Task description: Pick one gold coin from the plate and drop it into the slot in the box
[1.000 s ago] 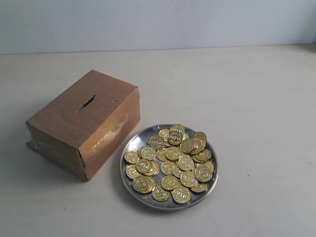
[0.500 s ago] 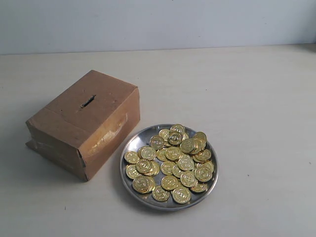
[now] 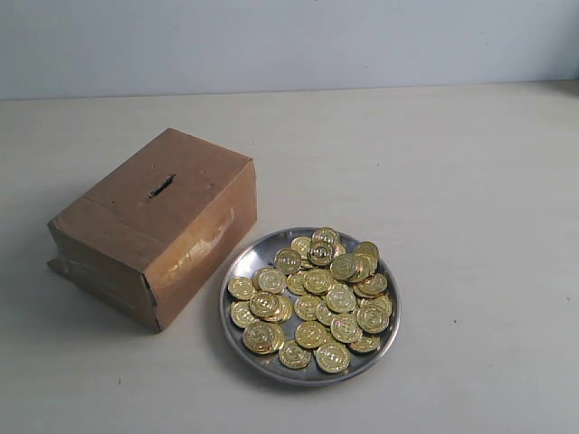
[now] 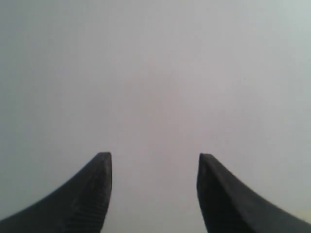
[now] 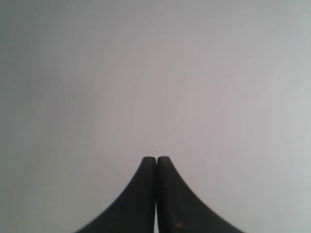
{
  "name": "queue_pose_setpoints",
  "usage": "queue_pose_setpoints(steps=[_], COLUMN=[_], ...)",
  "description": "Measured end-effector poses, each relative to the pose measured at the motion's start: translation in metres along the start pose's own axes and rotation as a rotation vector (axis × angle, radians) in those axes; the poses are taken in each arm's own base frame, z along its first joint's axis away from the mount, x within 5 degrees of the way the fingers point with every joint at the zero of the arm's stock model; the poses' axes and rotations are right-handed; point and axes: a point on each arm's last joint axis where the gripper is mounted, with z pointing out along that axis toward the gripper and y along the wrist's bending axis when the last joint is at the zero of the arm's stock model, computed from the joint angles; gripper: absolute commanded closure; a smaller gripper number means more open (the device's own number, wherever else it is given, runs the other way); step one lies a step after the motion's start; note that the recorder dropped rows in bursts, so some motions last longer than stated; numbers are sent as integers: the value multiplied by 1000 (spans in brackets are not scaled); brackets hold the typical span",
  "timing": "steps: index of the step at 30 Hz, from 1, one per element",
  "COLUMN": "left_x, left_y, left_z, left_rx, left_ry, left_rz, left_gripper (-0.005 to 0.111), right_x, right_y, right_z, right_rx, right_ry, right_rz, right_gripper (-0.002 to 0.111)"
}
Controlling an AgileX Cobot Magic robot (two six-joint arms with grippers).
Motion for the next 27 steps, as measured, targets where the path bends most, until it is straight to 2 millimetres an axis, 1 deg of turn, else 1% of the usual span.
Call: queue_pose_setpoints(steps=[4,8,12,15,18,25,27], left_x=[32,64,89,99,103,104,107], left_y=[-5,-11,-16,-17,-18,-18,-18], left_z=[7,10,17,21,23,23,24], left_rx=[15,29,42,51,54,55,56], left_ry=[74,141,207,244,259,261,271], left_rz=[-10,-20,-29,-34,-36,-36,-38], left_gripper=[54,54,54,54,54,54,54], right_x=[0,7,10,10,10,10,11], right_y=[0,1,2,2,2,2,3], right_z=[-1,2,4,3,3,3,3], right_rx=[1,-6,-14,-15,-15,-16,-22], right_ry=[-2,19,31,32,32,33,38], right_rz=[-1,7,11,11,11,11,11], right_gripper=[108,108,108,108,108,108,108])
